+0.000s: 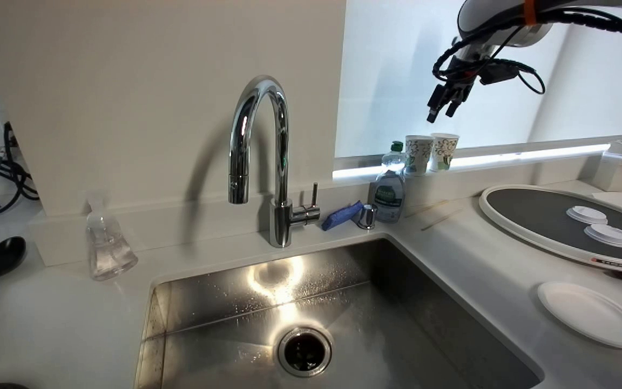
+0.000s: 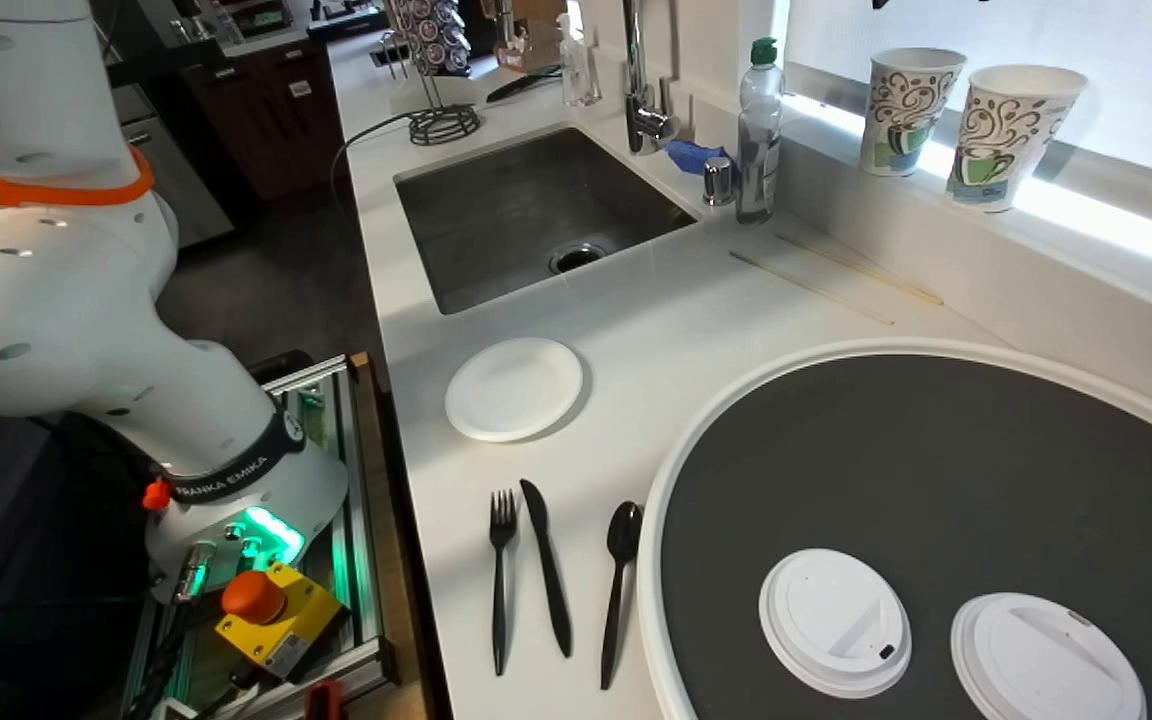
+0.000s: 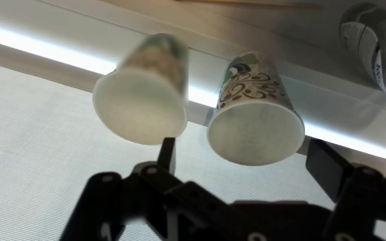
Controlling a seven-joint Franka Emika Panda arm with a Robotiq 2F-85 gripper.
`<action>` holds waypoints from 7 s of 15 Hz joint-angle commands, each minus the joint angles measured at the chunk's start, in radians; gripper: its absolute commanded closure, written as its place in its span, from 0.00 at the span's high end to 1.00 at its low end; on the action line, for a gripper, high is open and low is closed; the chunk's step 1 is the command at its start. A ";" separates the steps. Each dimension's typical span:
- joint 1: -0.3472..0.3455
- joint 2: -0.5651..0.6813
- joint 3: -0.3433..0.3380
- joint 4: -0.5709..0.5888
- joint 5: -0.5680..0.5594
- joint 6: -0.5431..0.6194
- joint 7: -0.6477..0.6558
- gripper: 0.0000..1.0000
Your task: Remove the two paper cups from the window sill and put them inside the sink
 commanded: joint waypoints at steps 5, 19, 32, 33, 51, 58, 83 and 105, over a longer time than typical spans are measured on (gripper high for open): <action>0.017 0.037 -0.008 -0.004 -0.067 0.101 0.072 1.00; 0.021 0.079 -0.021 0.001 -0.124 0.128 0.141 1.00; 0.018 0.111 -0.018 0.002 -0.116 0.124 0.151 1.00; 0.017 0.114 -0.017 0.003 -0.114 0.125 0.151 1.00; 0.013 0.133 -0.007 0.019 -0.099 0.124 0.152 0.00; 0.007 0.132 -0.009 0.032 -0.096 0.118 0.149 0.01; -0.090 -0.099 0.045 -0.048 0.012 0.051 -0.203 0.01; -0.021 -0.418 -0.002 -0.414 0.209 -0.099 -0.435 0.01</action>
